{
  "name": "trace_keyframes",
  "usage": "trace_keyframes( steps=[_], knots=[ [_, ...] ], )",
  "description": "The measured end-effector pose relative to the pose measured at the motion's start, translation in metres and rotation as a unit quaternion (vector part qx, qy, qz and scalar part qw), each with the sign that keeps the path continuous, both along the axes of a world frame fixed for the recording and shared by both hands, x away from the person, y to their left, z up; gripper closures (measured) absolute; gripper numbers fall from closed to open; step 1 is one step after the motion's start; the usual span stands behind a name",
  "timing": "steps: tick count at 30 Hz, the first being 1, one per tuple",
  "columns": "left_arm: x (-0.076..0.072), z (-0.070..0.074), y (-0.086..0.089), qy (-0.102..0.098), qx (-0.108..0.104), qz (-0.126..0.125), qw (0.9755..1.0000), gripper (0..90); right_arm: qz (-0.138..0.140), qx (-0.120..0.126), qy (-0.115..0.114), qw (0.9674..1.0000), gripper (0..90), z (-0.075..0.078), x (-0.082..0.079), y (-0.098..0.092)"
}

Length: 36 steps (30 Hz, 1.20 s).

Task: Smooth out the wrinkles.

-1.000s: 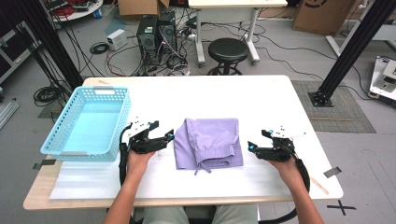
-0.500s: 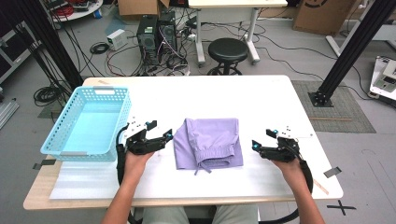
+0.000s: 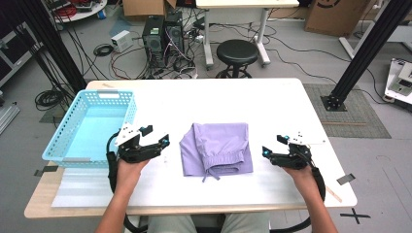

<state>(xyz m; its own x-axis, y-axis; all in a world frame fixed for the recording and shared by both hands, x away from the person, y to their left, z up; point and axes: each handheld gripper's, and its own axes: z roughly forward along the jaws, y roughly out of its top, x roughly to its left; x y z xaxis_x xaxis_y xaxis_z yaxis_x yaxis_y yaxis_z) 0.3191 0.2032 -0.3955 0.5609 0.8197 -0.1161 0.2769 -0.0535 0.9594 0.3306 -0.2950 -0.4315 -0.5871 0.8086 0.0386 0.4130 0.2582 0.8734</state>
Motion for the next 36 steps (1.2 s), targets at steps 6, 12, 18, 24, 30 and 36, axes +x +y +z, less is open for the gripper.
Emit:
trace_keyframes(
  steps=[6,12,18,24,30,36],
  knots=[
    [-0.010,0.008,0.025,-0.011,-0.006,0.021,0.9997,24.0,0.004,0.016,0.001,0.9999,21.9,0.001,-0.003,0.002],
    [-0.017,0.015,0.051,-0.022,-0.009,0.042,0.9988,24.0,0.010,0.020,-0.005,0.9998,21.8,0.003,-0.004,0.004],
    [-0.021,0.015,0.066,-0.029,-0.015,0.048,0.9983,24.0,0.009,0.022,-0.005,0.9997,21.8,0.002,-0.003,0.004],
    [-0.022,0.014,0.067,-0.022,-0.024,0.045,0.9984,24.0,0.009,0.021,0.002,0.9997,26.9,0.000,-0.003,0.006],
    [-0.018,0.007,0.053,-0.020,-0.023,0.026,0.9992,24.5,0.069,0.008,0.037,0.9969,61.0,-0.005,-0.002,0.025],
    [-0.012,-0.001,0.036,-0.012,-0.022,0.015,0.9996,24.7,0.094,-0.046,0.059,0.9928,72.4,-0.009,0.010,0.056]
  ],
)
